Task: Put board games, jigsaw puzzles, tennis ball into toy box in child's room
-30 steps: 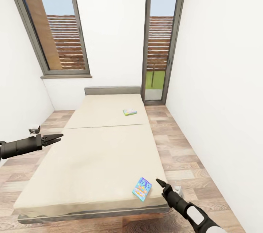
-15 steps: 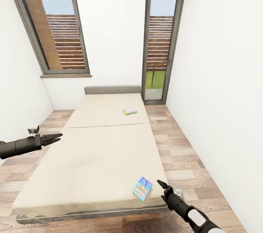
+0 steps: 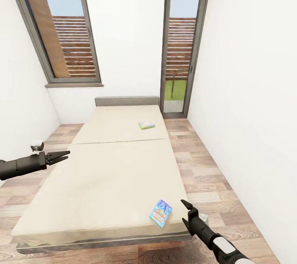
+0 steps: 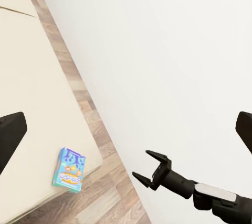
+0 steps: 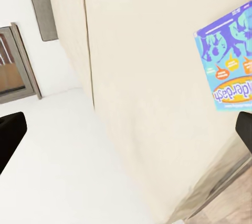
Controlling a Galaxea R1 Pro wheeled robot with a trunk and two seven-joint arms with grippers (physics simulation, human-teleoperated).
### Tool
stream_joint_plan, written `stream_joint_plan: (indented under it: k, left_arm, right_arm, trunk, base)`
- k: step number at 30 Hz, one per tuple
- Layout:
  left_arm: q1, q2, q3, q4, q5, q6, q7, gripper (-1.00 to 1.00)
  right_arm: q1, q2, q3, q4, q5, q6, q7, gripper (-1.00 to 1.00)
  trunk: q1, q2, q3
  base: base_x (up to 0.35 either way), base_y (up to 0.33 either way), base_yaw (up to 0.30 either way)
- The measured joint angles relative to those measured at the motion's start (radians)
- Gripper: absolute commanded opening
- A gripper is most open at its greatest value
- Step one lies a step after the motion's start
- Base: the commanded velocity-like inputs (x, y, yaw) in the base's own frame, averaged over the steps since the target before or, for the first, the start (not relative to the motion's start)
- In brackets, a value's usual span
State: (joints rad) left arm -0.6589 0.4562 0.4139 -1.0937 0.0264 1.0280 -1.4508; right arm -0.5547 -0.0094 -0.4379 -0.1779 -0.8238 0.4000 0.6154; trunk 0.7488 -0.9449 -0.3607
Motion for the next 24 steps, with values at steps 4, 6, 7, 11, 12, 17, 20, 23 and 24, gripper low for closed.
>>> stream_joint_plan:
  k: [4, 6, 7, 11, 12, 17, 20, 23, 24]
  left_arm:
    - [0.0, -0.001, -0.002, 0.0, -0.001, 0.0, 0.0, 1.0]
    - [0.0, -0.002, -0.003, 0.0, -0.001, 0.0, 0.0, 1.0]
    - [0.0, -0.002, -0.003, 0.0, -0.001, 0.0, 0.0, 1.0]
    - [0.0, -0.003, -0.006, 0.0, 0.001, 0.0, 0.0, 1.0]
    - [0.0, -0.004, -0.007, 0.0, 0.0, 0.0, 0.0, 1.0]
    - [0.0, -0.004, -0.009, 0.0, -0.002, 0.0, 0.0, 1.0]
    - [0.0, -0.005, -0.01, 0.0, -0.003, 0.0, 0.0, 1.0]
    - [0.0, -0.005, -0.01, 0.0, -0.004, 0.0, 0.0, 1.0]
    - [0.0, -0.005, -0.01, 0.0, -0.004, -0.001, 0.0, 1.0]
  right_arm:
    - [0.0, 0.0, -0.002, 0.0, -0.011, 0.005, -0.004, 1.0]
    - [0.0, 0.0, -0.003, 0.0, -0.013, 0.007, -0.001, 1.0]
    - [0.0, 0.0, -0.003, 0.0, -0.014, 0.008, 0.0, 1.0]
    - [0.0, -0.001, -0.009, 0.0, -0.031, 0.011, 0.002, 1.0]
    - [0.0, -0.002, -0.014, 0.0, -0.042, 0.012, 0.002, 1.0]
    - [0.0, -0.013, -0.028, 0.001, -0.077, 0.015, -0.003, 1.0]
    - [0.0, -0.024, -0.03, 0.002, -0.081, 0.015, -0.004, 1.0]
    - [0.0, -0.028, -0.03, 0.002, -0.083, 0.014, -0.004, 1.0]
    - [0.0, -0.029, -0.03, 0.002, -0.083, 0.014, -0.005, 1.0]
  trunk:
    - [0.015, -0.028, -0.013]
    - [0.023, -0.042, -0.019]
    - [0.027, -0.049, -0.022]
    - [0.042, -0.077, -0.035]
    - [0.046, -0.084, -0.038]
    - [0.065, -0.119, -0.053]
    - [0.077, -0.14, -0.063]
    - [0.088, -0.161, -0.072]
    - [0.092, -0.168, -0.075]
  base:
    - [0.0, 0.0, 0.0]
    - [0.0, 0.0, 0.0]
    - [0.0, 0.0, 0.0]
    - [0.0, 0.0, 0.0]
    - [0.0, 0.0, 0.0]
    - [0.0, 0.0, 0.0]
    - [0.0, 0.0, 0.0]
    - [0.0, 0.0, 0.0]
    - [0.0, 0.0, 0.0]
